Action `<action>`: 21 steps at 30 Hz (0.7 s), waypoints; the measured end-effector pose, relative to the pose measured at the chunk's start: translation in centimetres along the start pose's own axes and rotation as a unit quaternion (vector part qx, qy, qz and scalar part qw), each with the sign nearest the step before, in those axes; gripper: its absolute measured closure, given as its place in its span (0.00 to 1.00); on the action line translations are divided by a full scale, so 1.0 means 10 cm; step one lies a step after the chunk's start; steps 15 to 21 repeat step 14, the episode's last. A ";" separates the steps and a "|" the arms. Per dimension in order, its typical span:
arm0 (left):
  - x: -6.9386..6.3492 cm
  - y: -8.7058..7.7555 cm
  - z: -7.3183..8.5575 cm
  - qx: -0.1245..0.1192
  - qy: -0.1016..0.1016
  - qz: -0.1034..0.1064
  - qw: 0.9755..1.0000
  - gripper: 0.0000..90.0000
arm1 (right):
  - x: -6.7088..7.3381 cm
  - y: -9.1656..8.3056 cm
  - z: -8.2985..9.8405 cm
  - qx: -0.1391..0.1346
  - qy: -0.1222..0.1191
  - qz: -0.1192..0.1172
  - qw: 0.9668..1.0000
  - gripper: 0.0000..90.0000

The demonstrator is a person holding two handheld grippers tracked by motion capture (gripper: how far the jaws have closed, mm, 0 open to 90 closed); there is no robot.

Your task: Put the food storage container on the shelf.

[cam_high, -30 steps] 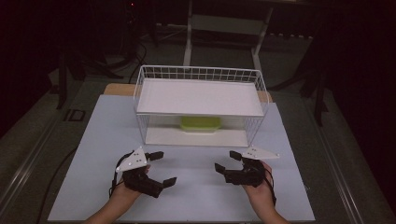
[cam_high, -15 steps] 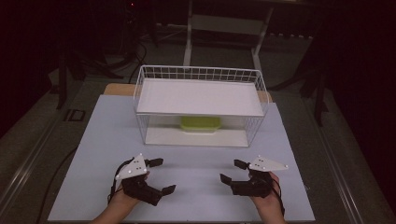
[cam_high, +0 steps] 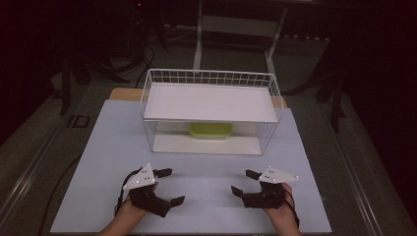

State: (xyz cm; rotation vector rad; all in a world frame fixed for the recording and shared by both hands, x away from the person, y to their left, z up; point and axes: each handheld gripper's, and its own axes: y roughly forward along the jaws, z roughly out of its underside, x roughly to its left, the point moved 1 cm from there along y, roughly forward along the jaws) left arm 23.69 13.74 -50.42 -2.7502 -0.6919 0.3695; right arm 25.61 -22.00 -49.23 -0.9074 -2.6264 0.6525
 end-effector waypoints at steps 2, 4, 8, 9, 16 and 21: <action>-0.01 0.01 0.02 0.005 0.004 -0.002 1.000 0.00 | 0.00 0.01 0.01 0.005 -0.003 -0.001 1.000 0.22; -0.03 0.02 0.03 0.008 0.008 -0.002 1.000 0.00 | 0.00 0.01 0.02 0.012 -0.004 0.002 1.000 0.22; -0.03 0.03 0.05 0.008 0.002 0.003 1.000 0.00 | -0.02 0.02 0.03 0.019 -0.002 0.002 1.000 0.22; -0.03 0.03 0.05 0.008 0.001 0.002 1.000 0.00 | -0.02 0.03 0.03 0.019 -0.002 0.003 1.000 0.22; 0.00 0.04 0.05 0.002 -0.006 0.003 1.000 0.00 | -0.03 0.02 0.02 0.019 -0.003 0.005 1.000 0.22; 0.00 0.04 0.05 0.002 -0.006 0.003 1.000 0.00 | -0.03 0.02 0.02 0.019 -0.003 0.005 1.000 0.22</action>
